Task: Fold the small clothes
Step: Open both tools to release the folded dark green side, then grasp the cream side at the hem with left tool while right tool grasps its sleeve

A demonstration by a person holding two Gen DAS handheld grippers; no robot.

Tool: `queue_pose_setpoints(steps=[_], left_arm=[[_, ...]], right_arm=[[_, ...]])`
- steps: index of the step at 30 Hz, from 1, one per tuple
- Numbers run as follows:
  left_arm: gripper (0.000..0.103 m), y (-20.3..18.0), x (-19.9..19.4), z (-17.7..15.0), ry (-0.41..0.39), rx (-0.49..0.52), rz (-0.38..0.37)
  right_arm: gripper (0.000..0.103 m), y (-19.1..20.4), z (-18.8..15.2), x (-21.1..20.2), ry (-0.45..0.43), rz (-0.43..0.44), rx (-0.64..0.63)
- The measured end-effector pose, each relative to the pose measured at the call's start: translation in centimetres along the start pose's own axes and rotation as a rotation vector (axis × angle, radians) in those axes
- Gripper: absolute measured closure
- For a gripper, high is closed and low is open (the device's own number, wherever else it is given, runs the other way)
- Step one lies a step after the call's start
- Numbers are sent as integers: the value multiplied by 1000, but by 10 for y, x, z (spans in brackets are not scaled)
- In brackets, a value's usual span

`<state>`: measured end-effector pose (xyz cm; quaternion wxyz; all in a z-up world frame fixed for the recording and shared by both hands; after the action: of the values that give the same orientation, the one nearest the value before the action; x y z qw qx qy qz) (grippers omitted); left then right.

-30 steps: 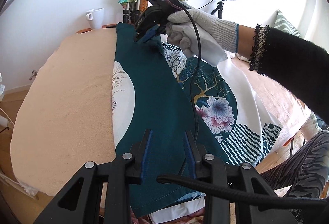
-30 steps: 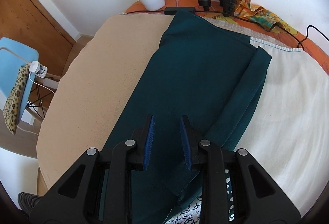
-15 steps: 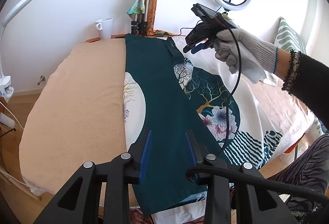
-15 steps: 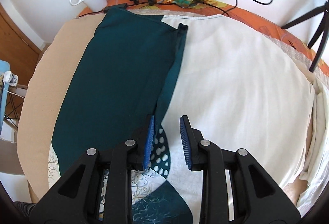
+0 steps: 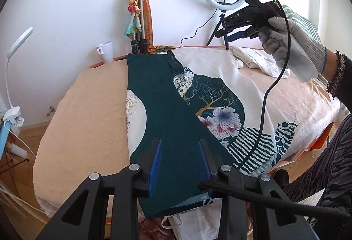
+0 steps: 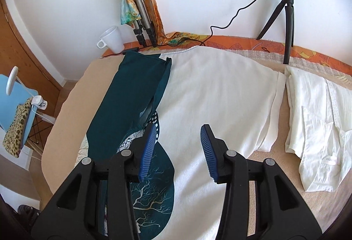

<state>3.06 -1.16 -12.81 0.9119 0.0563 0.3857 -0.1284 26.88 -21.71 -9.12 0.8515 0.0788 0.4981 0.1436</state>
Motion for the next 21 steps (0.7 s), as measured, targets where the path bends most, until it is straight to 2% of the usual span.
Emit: queue_pose_setpoints(steps=[2,4,9,16,21], left_arm=[[69,-13,-3,0,-3,19,-18],[68,-28,-4,1,-1,37,-41],[68,-73,-2,3,17,86,-120],[68,-134,10,9,40,165,-218],[69,-181,32,4,92,224,-273]], right_arm=[[51,-4,-6,-17,-24,30,2],[48,-13,-9,-32,-56,24,-1],[48,-39,-19,-60,-102,11,1],[48,-93,-37,-67,-91,-8,69],[48,-124,-46,-68,-81,9,127]])
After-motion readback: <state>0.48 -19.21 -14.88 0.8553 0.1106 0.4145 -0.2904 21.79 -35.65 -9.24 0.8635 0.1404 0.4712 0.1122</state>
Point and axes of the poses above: each gripper's, at about its wrist camera, not at the fingertips, and x roughly the way its jaws point, y to its left, z to its top, the point moved 8 cm from there along x, roughly the way its jaws point, and after that the axes turned 5 degrees about y, right-handed, at the moved point
